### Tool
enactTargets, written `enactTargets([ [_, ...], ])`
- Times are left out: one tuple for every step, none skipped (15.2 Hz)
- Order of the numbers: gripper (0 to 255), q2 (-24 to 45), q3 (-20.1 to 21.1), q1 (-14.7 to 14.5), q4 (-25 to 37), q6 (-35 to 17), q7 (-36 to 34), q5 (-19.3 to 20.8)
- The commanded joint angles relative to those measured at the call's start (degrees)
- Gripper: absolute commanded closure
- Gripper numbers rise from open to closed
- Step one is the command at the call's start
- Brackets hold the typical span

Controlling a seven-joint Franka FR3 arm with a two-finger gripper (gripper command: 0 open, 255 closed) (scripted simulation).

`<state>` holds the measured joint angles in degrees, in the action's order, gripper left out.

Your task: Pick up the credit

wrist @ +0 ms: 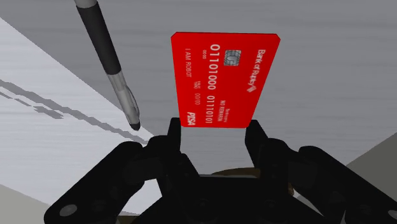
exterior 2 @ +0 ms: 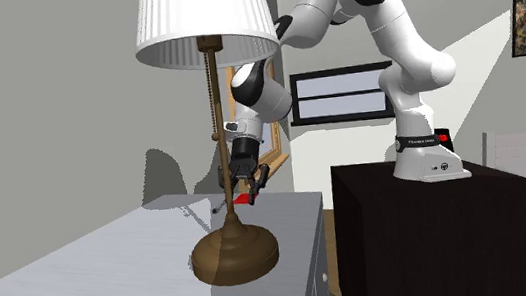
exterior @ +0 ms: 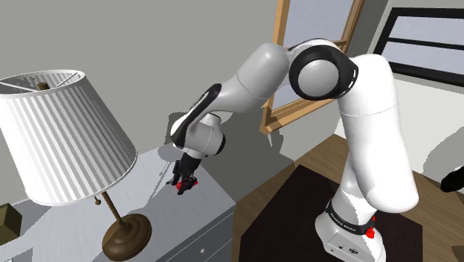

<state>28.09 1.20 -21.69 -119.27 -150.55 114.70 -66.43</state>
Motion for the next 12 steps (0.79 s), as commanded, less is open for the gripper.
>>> enactTargets([
  [255, -1.4, -0.5, -0.3, -0.5, 0.6, -1.6, 1.3],
  [255, -2.1, -0.7, -0.5, -0.7, 0.9, -2.3, 1.9],
  [255, -2.7, -0.9, -0.6, -0.9, 1.2, -3.0, 2.5],
  [255, -3.4, -1.1, -0.8, -1.1, 1.5, -3.7, 3.1],
  [255, -4.1, -1.3, -0.9, -1.3, 1.8, -4.4, 3.7],
  [255, -4.7, -1.6, -1.0, -1.5, 2.1, -5.1, 4.3],
  [255, -5.4, -1.8, -1.2, -1.7, 2.4, -5.8, 4.9],
  [255, -6.0, -2.0, -1.3, -1.9, 2.7, -6.5, 5.5],
  [255, -6.7, -2.2, -1.4, -2.0, 3.1, -7.2, 6.1],
  [255, -7.3, -2.4, -1.6, -2.2, 3.4, -7.9, 6.7],
  [255, -7.4, -2.4, -1.6, -2.2, 3.4, -8.0, 6.8],
  [255, -7.4, -2.4, -1.6, -2.2, 3.4, -8.0, 6.8],
])
